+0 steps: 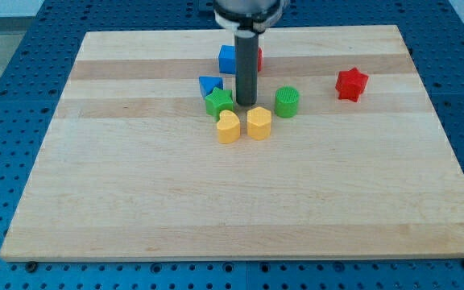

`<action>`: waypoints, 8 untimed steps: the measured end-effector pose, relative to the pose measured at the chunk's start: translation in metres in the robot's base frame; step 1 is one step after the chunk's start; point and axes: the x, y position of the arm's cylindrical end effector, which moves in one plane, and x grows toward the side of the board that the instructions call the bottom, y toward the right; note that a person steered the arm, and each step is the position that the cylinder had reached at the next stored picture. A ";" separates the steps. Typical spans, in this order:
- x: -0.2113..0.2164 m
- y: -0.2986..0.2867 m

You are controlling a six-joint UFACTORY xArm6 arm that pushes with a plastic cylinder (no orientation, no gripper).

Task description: Move the green circle closer to red star

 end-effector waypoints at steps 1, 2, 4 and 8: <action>0.011 0.054; 0.011 0.098; -0.021 0.023; -0.002 0.115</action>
